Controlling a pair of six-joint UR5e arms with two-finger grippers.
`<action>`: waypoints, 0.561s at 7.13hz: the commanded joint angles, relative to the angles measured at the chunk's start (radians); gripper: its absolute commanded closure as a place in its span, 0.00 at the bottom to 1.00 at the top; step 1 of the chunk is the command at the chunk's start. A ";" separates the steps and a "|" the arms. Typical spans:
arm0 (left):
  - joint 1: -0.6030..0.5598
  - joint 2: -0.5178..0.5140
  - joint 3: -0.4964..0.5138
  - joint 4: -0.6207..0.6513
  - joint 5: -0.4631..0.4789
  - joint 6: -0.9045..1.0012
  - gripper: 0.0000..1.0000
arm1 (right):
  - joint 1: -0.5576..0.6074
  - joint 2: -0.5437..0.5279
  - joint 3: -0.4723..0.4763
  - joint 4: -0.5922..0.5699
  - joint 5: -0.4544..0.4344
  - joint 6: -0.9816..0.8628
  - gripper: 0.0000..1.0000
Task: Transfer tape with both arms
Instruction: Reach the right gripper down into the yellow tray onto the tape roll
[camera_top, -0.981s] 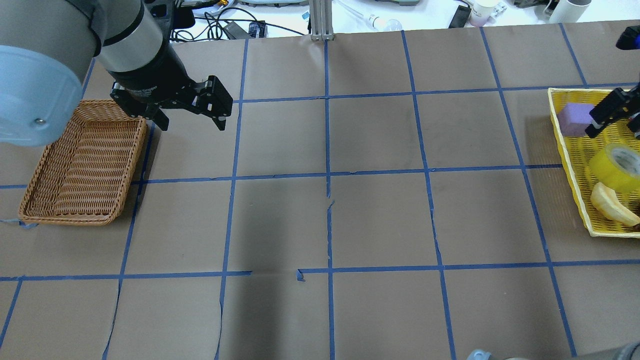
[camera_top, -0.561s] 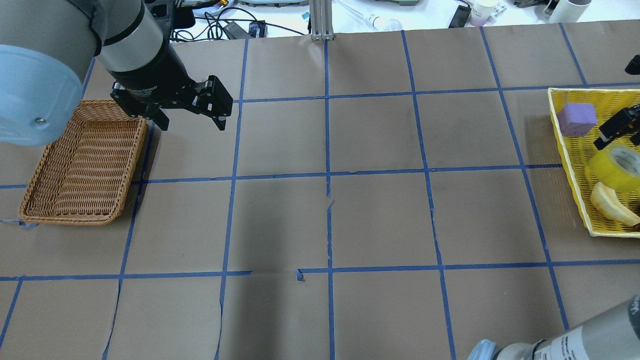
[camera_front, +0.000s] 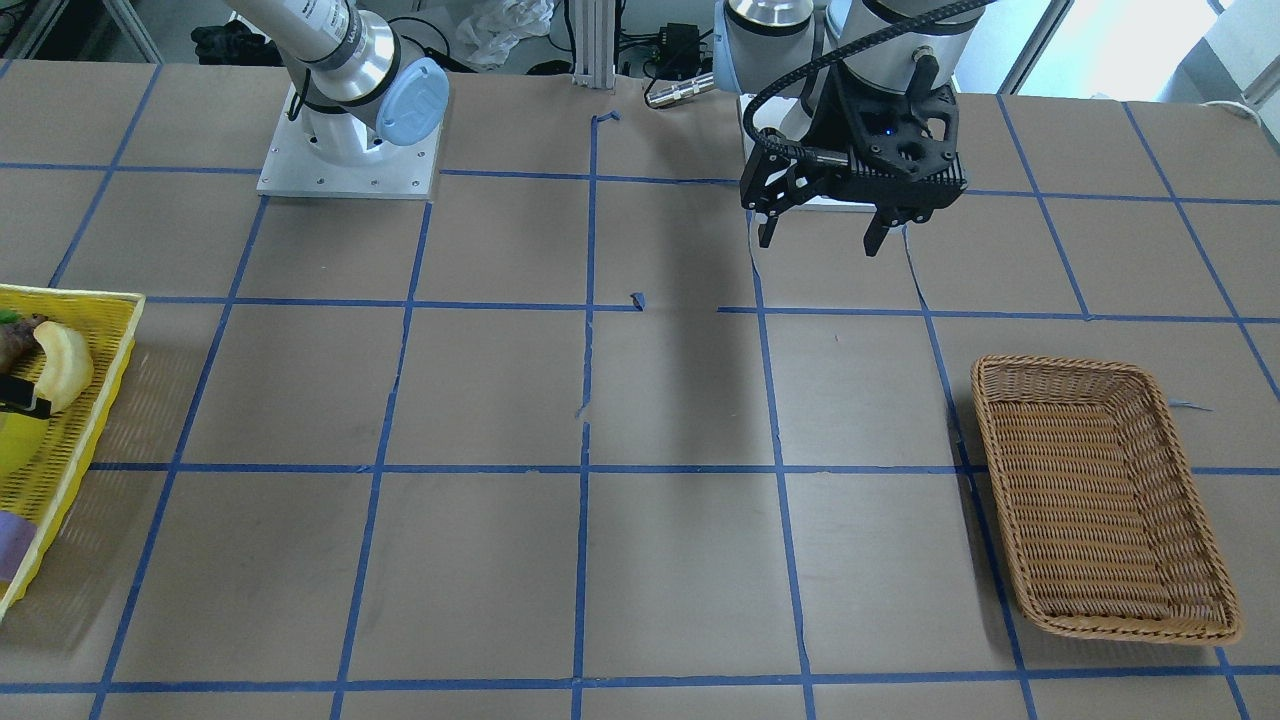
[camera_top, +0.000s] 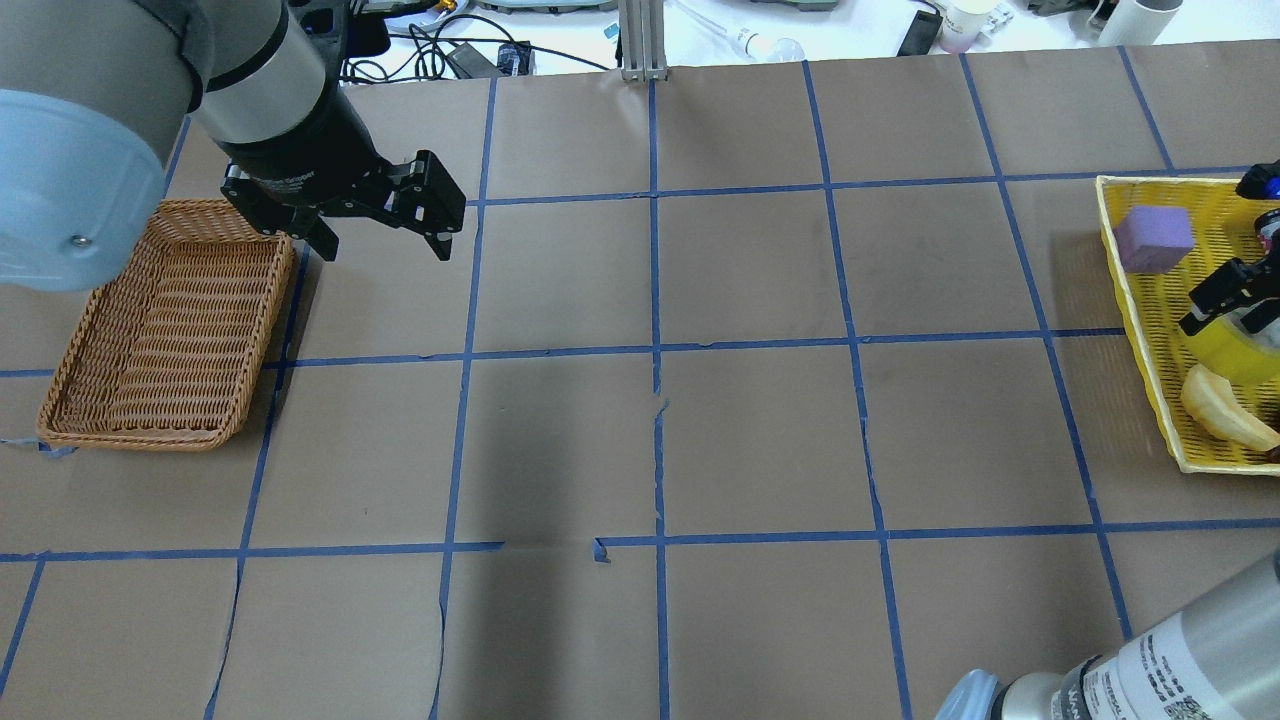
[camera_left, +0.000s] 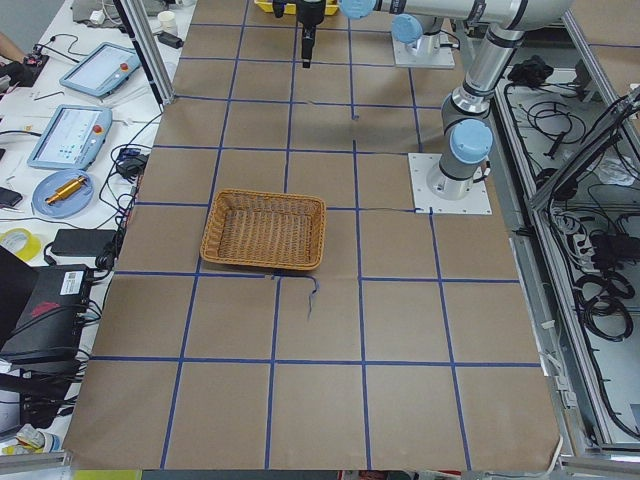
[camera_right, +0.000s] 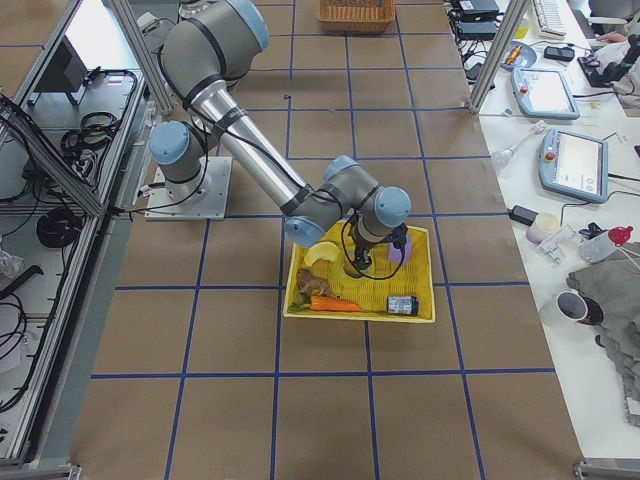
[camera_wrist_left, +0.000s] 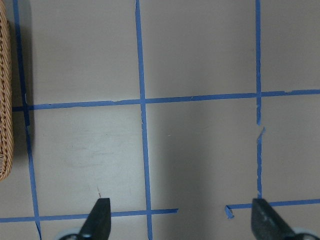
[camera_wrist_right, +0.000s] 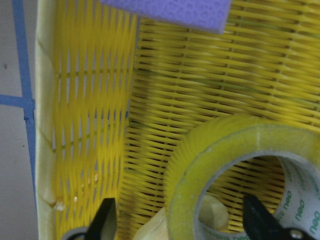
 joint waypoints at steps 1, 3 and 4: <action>0.000 -0.001 0.000 0.000 -0.001 0.000 0.00 | -0.004 -0.001 0.002 -0.001 -0.070 -0.004 1.00; 0.000 -0.001 0.000 0.002 -0.003 0.000 0.00 | 0.008 -0.047 -0.006 0.020 -0.092 0.007 1.00; 0.000 -0.001 0.000 0.000 -0.001 0.000 0.00 | 0.029 -0.119 -0.007 0.051 -0.092 0.008 1.00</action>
